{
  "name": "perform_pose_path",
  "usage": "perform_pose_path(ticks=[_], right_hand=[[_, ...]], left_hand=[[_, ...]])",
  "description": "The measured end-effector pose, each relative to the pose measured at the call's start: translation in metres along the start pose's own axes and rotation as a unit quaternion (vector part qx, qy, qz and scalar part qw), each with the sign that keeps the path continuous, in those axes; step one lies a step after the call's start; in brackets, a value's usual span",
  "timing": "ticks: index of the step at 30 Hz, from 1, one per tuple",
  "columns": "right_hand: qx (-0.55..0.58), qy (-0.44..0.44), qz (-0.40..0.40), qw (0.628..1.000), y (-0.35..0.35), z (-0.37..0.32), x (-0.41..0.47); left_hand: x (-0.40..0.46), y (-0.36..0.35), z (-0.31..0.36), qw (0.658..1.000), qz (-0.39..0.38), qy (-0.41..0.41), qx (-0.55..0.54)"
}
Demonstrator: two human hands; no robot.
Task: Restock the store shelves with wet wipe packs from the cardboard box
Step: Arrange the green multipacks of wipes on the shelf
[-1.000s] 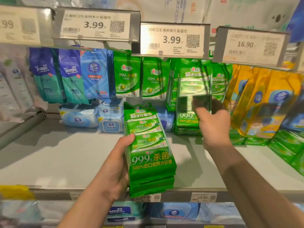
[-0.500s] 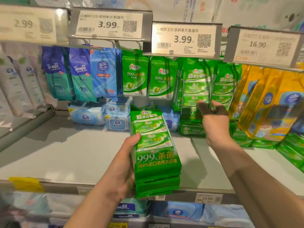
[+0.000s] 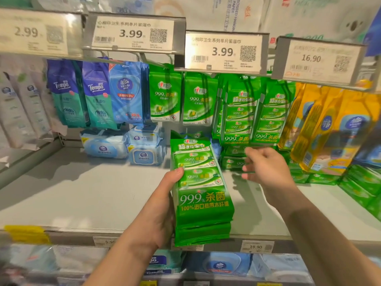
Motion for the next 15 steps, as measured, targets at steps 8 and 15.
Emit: perform_pose_path(ticks=[8,15], right_hand=[[-0.188,-0.077,-0.233,0.951,0.009,0.000,-0.066],[-0.216,-0.077,-0.236,0.944,0.019,0.007,-0.080]], left_hand=[[0.006,-0.011,-0.013,0.999,-0.042,-0.010,0.028],[0.001,-0.030,-0.019,0.995,-0.098,0.003,0.013]])
Point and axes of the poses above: each hand's wrist, its own x-axis towards the middle knuckle, its own y-axis out of the back of the hand, z = x × y, the point moved 1 cm from there along x, towards the middle knuckle, and after that the axes turned 13 degrees about -y, right-handed, at the moved point
